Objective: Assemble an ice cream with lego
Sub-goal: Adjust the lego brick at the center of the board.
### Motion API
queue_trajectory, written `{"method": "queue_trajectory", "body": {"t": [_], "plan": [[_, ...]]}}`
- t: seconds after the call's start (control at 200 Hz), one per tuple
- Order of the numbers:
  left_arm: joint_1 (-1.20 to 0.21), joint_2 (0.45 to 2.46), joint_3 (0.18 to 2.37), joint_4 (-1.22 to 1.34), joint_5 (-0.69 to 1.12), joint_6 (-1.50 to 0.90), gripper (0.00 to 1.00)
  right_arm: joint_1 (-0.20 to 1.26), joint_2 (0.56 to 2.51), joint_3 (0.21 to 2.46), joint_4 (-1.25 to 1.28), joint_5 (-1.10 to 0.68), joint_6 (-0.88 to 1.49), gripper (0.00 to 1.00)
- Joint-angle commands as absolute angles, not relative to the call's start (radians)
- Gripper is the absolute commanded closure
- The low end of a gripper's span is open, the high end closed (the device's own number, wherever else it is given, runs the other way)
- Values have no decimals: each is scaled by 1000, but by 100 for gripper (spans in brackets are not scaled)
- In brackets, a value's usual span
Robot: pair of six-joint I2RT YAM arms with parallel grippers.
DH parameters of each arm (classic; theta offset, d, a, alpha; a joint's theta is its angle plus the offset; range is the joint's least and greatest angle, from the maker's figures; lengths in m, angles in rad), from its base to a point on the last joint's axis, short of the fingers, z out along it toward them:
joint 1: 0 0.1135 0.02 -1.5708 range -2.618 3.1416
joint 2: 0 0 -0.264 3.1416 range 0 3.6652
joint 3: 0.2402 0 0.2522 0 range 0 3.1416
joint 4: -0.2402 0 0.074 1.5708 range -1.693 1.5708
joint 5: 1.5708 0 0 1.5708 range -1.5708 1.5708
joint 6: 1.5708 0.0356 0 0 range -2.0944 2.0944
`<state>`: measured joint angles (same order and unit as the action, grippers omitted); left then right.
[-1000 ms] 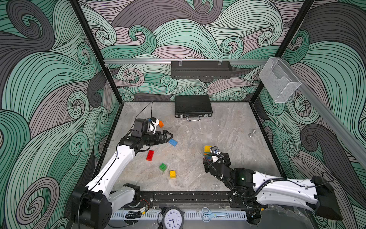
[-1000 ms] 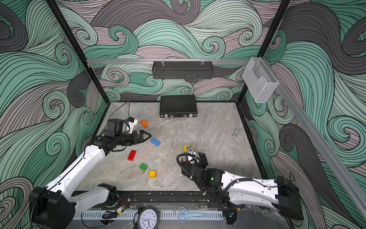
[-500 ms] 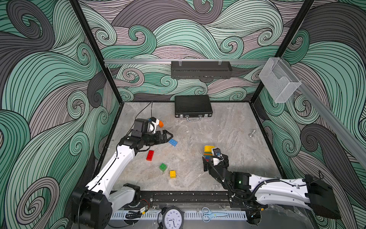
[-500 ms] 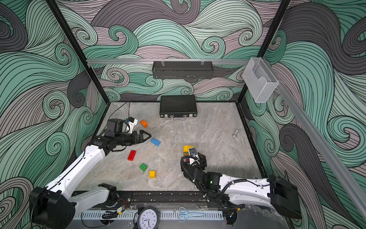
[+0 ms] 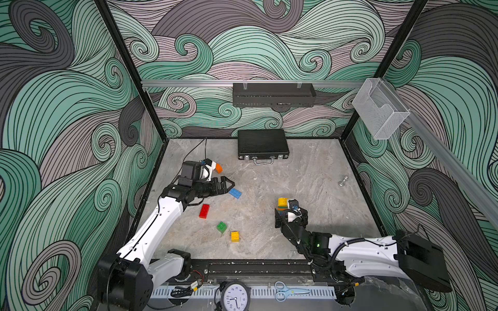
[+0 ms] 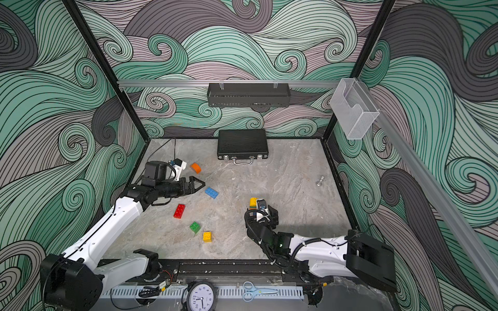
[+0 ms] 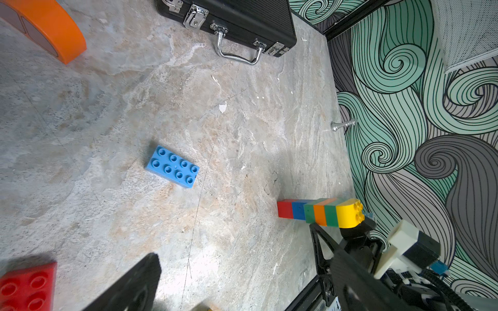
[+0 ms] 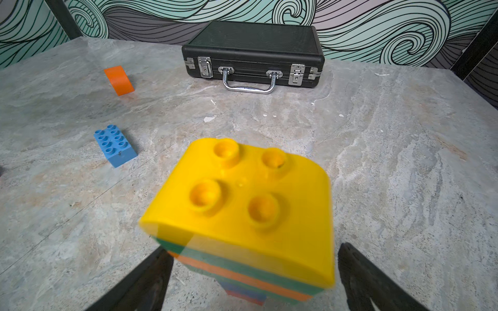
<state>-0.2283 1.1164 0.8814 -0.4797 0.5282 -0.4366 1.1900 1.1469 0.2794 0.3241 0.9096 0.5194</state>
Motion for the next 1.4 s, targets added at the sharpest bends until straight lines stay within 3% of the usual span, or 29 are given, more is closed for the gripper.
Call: {"method": "queue_trajectory", "body": {"t": [0.0, 0.205, 0.926, 1.181, 1.391], "plan": [[-216, 1123, 888, -492, 543, -420, 1, 1174, 1172, 278, 402, 943, 499, 7], [-211, 1125, 887, -492, 545, -419, 2, 1164, 1209, 287, 432, 940, 485, 13], [-200, 1112, 882, -499, 551, -416, 1, 1162, 1187, 327, 341, 927, 437, 54], [-199, 1112, 883, -501, 549, -415, 1, 1139, 1067, 479, -15, 849, 449, 75], [-199, 1112, 882, -499, 551, -420, 1, 1054, 1014, 653, -427, 650, 543, 84]]}}
